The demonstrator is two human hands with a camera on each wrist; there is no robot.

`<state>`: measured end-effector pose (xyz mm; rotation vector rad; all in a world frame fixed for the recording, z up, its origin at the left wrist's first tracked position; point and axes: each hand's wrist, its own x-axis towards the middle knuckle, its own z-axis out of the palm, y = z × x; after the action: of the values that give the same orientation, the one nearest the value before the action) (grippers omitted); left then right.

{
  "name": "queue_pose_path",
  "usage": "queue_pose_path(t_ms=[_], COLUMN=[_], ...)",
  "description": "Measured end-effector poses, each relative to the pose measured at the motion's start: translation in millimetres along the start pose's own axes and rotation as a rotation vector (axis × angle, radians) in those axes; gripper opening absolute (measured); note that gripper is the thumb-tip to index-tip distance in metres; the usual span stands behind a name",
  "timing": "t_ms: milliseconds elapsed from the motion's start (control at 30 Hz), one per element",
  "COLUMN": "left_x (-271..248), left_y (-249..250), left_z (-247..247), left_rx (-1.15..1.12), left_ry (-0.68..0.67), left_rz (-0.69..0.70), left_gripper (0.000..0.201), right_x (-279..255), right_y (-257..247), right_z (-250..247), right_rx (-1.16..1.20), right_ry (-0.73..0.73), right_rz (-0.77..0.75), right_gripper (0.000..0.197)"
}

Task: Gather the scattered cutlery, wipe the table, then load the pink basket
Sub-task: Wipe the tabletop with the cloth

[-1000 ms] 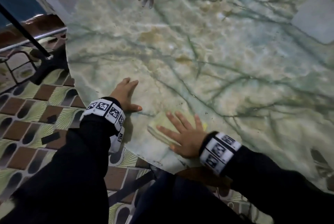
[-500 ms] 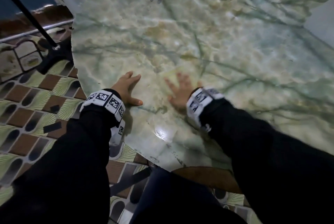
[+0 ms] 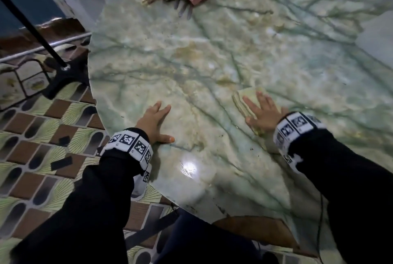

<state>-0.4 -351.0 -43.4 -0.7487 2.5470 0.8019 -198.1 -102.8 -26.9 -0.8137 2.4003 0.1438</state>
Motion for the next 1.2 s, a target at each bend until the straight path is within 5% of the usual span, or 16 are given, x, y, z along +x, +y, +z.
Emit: queue_pose_path(t_ms=[100,333,500,800,1200], left_x=[0,-3,-2,-6,-7], left_y=[1,4,4,10,15], left_z=[0,-1,-1,-4,-6], left_rx=[0.040,0.054,0.062,0.055,0.050], left_ry=[-0.018,-0.028,-0.028,-0.031,-0.019], left_rz=[-0.002,-0.009,-0.017,-0.042,-0.041], left_gripper=[0.105,0.104,0.104,0.106,0.106], right_x=[26,-30,-79,-12,69], right_y=[-24,-103,-64,24,11], right_z=[-10,35,56,-2,-39], right_rx=[0.088,-0.136,-0.207,-0.113,0.111], right_ry=[0.065,-0.058,-0.241,-0.183,0.100], right_rz=[0.031,-0.321,-0.517,-0.233,0.017], right_gripper=[0.073,0.064,0.066,0.063,0.063])
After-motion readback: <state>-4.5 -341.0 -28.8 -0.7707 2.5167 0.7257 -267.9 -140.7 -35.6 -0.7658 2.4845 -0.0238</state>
